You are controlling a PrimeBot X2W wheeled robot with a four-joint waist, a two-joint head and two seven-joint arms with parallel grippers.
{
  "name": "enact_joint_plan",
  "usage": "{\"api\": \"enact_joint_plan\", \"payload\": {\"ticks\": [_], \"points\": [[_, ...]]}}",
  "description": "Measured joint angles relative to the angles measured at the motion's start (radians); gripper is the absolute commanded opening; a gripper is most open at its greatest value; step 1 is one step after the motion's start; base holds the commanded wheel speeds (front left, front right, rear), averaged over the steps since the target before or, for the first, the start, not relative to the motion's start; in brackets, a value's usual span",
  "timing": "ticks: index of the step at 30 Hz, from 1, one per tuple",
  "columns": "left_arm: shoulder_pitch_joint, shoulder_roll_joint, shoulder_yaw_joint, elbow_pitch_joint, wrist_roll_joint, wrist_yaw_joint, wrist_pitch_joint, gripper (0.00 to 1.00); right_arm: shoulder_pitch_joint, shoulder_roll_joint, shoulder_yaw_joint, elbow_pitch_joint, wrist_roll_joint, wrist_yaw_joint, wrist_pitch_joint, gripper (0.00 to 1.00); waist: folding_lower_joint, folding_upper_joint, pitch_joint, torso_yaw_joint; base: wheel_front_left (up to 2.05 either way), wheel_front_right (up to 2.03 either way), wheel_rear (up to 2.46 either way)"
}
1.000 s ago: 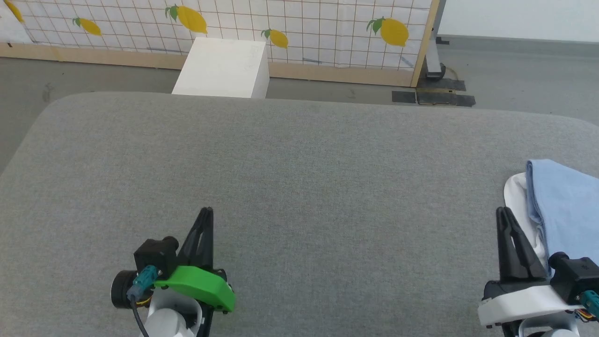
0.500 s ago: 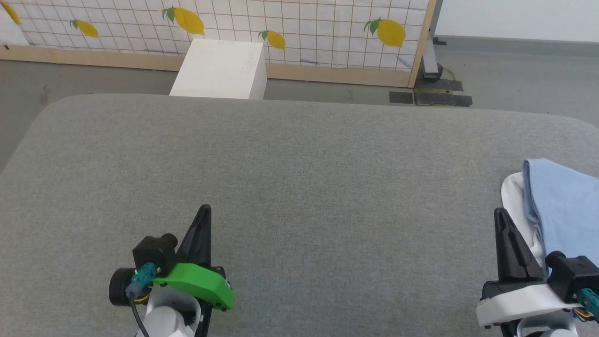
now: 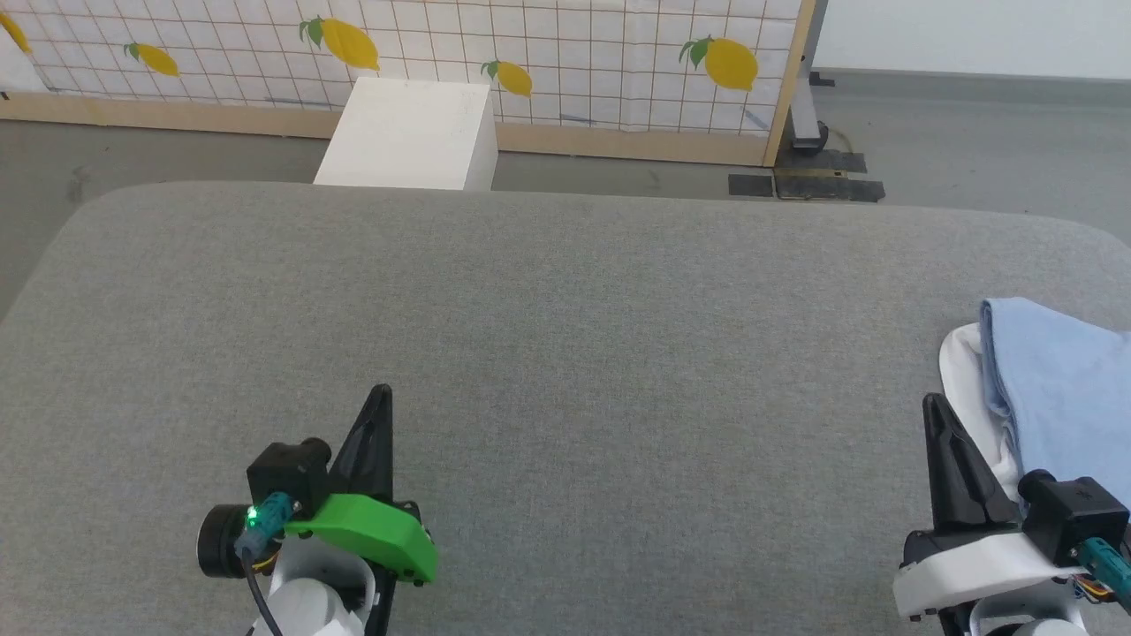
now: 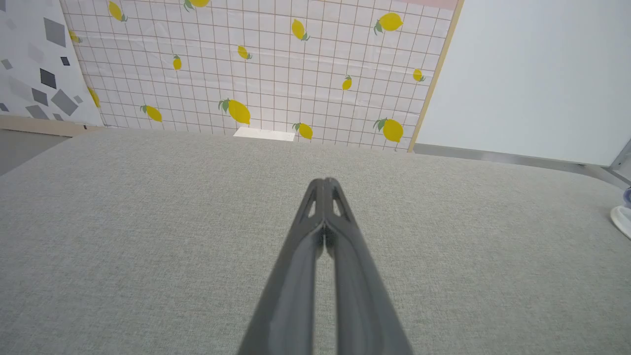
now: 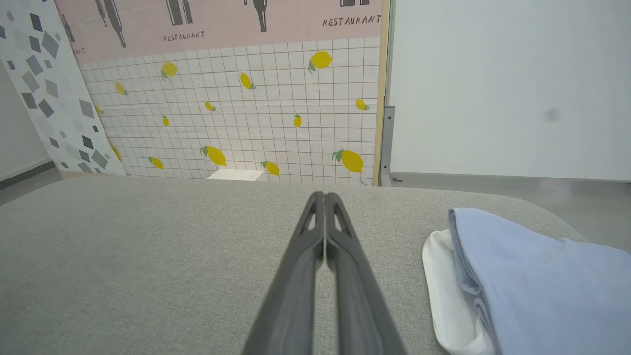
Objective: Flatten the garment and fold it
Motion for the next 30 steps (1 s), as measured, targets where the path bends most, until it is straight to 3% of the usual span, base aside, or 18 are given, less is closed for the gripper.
{"api": "enact_joint_plan", "payload": {"ticks": [30], "points": [[0.035, 0.000, 0.024, -0.073, 0.055, 0.019, 0.063, 0.00, -0.003, 0.000, 0.022, -0.013, -0.032, 0.000, 0.061, 0.00, 0.0000, 0.0000, -0.007, -0.020, 0.00, 0.00, 0.00]]}}
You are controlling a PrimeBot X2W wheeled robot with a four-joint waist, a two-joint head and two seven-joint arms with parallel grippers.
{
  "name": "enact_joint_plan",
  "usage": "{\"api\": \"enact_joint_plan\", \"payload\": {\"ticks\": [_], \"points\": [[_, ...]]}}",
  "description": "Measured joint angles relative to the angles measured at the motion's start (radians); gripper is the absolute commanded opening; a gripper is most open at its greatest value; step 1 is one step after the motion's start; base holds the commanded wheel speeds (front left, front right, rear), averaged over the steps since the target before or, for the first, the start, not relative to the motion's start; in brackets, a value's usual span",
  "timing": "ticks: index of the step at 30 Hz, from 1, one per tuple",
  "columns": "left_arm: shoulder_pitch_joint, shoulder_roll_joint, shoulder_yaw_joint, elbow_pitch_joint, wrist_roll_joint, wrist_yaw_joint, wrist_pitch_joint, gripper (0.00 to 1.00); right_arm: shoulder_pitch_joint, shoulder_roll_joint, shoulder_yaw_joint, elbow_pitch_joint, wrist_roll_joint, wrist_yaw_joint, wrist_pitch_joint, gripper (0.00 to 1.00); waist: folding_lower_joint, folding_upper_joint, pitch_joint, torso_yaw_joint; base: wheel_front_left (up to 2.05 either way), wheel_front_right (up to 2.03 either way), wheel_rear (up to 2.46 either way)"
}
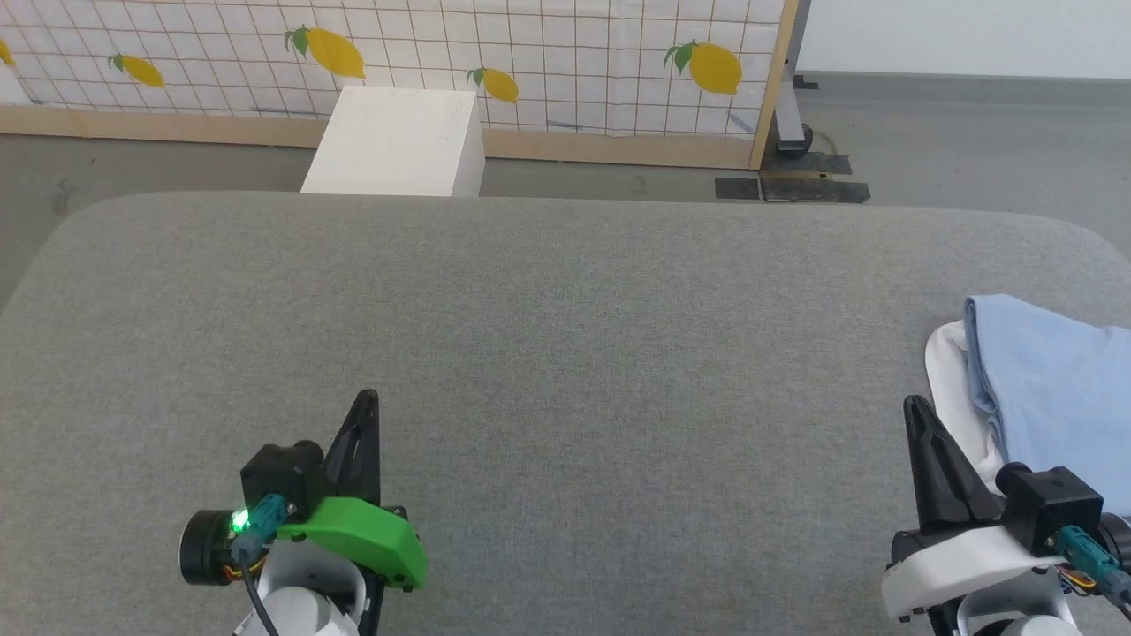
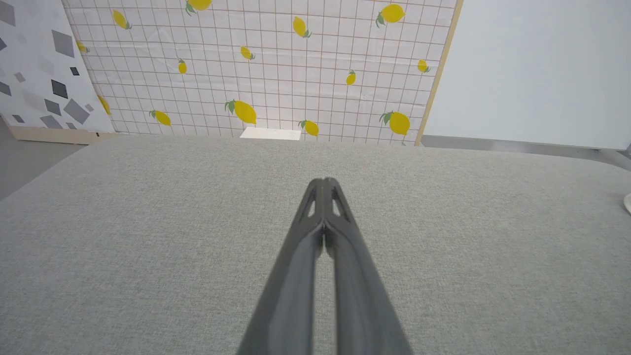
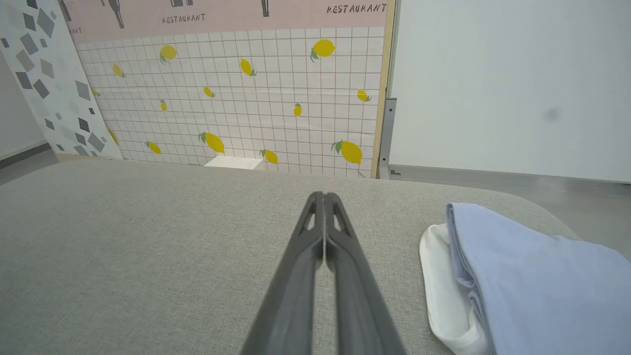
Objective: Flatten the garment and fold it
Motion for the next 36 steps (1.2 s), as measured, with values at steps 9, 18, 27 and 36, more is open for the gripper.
{"api": "enact_joint_plan", "payload": {"ticks": [9, 18, 27, 36], "points": [[0.005, 0.000, 0.007, -0.022, 0.021, 0.008, 0.019, 0.00, -0.001, 0.000, 0.007, -0.003, -0.008, 0.000, 0.017, 0.00, 0.0000, 0.0000, -0.002, -0.006, 0.00, 0.00, 0.00], [0.017, 0.000, 0.012, -0.044, 0.041, 0.016, 0.037, 0.00, -0.005, 0.000, 0.013, -0.007, -0.013, 0.000, 0.035, 0.00, 0.0000, 0.0000, -0.004, -0.012, 0.00, 0.00, 0.00], [0.026, 0.000, 0.019, -0.065, 0.053, 0.022, 0.055, 0.00, -0.009, 0.000, 0.019, -0.010, -0.020, 0.000, 0.053, 0.00, 0.0000, 0.0000, -0.006, -0.018, 0.00, 0.00, 0.00], [0.036, 0.000, 0.027, -0.088, 0.063, 0.026, 0.073, 0.00, -0.010, 0.000, 0.026, -0.013, -0.029, 0.000, 0.069, 0.00, 0.0000, 0.0000, -0.008, -0.023, 0.00, 0.00, 0.00]]}}
